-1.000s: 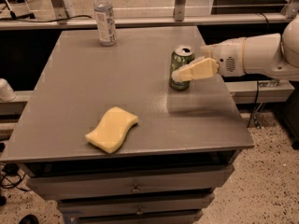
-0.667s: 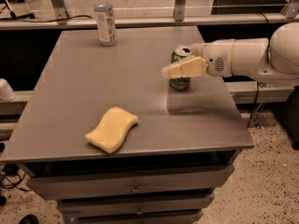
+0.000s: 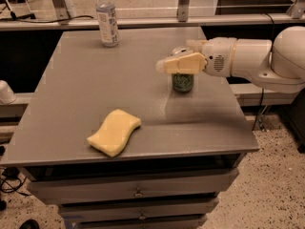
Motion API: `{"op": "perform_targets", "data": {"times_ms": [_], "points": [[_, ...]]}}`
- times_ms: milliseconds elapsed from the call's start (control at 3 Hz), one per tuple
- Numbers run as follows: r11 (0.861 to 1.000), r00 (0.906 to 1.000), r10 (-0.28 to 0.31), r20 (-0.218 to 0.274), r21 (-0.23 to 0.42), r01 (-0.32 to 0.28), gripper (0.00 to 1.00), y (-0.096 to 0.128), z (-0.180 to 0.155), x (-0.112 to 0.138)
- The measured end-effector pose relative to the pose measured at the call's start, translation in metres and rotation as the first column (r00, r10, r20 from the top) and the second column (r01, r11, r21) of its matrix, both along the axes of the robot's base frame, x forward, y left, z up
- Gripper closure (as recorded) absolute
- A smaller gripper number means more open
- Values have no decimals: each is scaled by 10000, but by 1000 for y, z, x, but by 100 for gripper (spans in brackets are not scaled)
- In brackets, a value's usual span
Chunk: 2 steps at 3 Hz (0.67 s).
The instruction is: Knock green can over
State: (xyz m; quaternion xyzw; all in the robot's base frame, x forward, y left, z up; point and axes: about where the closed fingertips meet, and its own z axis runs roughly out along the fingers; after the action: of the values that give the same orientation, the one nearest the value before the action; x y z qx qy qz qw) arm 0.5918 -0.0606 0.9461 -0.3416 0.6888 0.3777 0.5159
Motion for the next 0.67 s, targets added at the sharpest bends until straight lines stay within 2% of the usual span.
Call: {"op": "perform_targets", "data": {"times_ms": [333, 667], "points": [[9959, 9978, 539, -380, 750, -510, 0, 11, 14, -25], [9832, 9889, 1254, -802, 1435, -1130, 0, 25, 24, -56]]}}
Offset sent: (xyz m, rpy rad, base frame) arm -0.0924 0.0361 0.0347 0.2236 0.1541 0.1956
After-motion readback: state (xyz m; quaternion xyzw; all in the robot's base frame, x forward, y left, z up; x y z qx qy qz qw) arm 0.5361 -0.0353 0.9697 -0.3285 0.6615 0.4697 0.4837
